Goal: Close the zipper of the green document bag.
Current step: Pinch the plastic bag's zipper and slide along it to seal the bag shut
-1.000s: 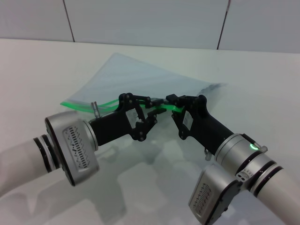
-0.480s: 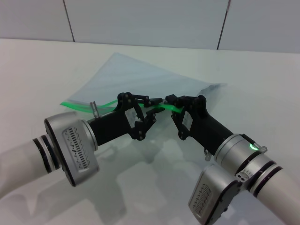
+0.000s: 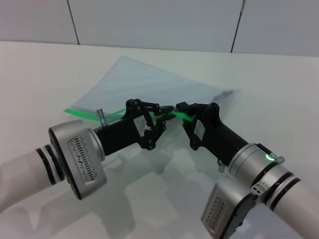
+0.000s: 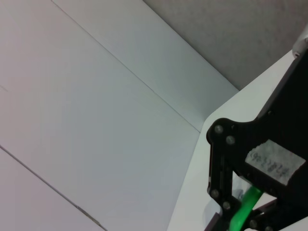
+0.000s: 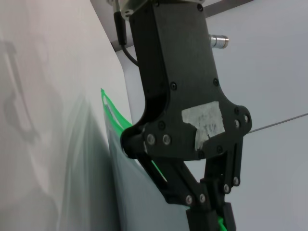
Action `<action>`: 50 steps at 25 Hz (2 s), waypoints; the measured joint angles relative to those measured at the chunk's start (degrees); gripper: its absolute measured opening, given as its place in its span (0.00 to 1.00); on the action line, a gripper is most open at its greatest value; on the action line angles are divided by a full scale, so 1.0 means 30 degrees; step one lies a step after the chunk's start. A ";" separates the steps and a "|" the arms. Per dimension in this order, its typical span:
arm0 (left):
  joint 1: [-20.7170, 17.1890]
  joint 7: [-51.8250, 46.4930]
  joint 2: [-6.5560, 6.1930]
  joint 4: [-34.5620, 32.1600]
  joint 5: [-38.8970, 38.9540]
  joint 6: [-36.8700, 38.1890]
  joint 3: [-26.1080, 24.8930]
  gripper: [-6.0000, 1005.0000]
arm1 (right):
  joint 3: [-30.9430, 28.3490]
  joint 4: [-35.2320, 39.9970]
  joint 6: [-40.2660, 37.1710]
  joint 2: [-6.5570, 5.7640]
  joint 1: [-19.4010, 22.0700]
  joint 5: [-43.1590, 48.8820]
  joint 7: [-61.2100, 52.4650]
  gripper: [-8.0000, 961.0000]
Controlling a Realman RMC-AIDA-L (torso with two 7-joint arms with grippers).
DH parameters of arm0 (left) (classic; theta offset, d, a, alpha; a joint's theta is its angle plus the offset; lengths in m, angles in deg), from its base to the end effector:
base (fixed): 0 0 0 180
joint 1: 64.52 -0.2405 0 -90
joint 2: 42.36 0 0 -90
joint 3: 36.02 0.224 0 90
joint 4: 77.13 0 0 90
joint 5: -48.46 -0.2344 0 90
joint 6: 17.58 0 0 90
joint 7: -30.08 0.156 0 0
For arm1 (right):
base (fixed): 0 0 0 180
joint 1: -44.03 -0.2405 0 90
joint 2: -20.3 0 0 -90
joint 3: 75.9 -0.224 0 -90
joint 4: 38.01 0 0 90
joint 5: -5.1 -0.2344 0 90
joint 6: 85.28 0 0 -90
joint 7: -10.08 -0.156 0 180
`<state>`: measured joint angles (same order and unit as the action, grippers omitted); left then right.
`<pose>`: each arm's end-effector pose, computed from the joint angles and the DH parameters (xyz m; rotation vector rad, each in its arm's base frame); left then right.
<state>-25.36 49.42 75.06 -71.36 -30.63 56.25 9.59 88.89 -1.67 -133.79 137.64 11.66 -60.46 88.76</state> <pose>-0.2438 0.3316 -0.0844 -2.2196 0.6111 -0.4339 0.1835 0.3121 -0.1543 -1.9657 -0.8855 0.0130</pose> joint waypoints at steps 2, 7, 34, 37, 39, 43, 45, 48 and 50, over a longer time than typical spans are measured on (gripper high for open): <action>0.0005 0.0001 0.0000 0.0009 -0.0002 0.0000 0.0000 0.08 | 0.0000 -0.0027 0.0000 0.0000 0.0002 0.0009 -0.0002 0.06; 0.0041 0.0000 0.0000 0.0011 -0.0004 0.0001 0.0000 0.08 | 0.0000 -0.0075 0.0003 -0.0001 0.0008 0.0015 -0.0007 0.06; -0.0611 0.0473 -0.0087 0.0008 -0.0003 0.0015 -0.1401 0.08 | -0.0139 -0.0681 -0.0948 -0.0091 0.0259 -0.0147 -0.1769 0.07; -0.0786 0.0486 -0.0098 0.0022 -0.0004 0.0272 -0.1833 0.08 | -0.0172 -0.0879 -0.1370 -0.0088 0.0351 -0.0197 -0.1935 0.07; -0.0987 0.0491 -0.0125 0.0023 -0.0004 0.0559 -0.2153 0.08 | -0.0176 -0.0979 -0.1533 -0.0092 0.0380 -0.0220 -0.2237 0.07; -0.1382 0.0507 -0.0164 -0.0073 -0.0005 0.0875 -0.2788 0.08 | -0.0179 -0.1485 -0.1979 -0.0094 0.0498 -0.0673 -0.2683 0.07; -0.1528 0.0510 -0.0182 -0.0097 -0.0005 0.0920 -0.3102 0.08 | -0.0179 -0.1680 -0.2372 -0.0103 0.0659 -0.1107 -0.2760 0.07; -0.1766 0.0516 -0.0221 -0.0126 -0.0005 0.0954 -0.3596 0.08 | -0.0178 -0.2077 -0.3075 -0.0120 0.0860 -0.2058 -0.2950 0.07; -0.1997 0.0519 -0.0235 -0.0146 -0.0004 0.0971 -0.4022 0.08 | -0.0178 -0.2415 -0.3654 -0.0121 0.0989 -0.2742 -0.3229 0.07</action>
<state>-31.35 50.98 74.35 -71.79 -30.64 59.16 -2.47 88.36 -8.92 -144.76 137.28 14.63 -68.69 79.07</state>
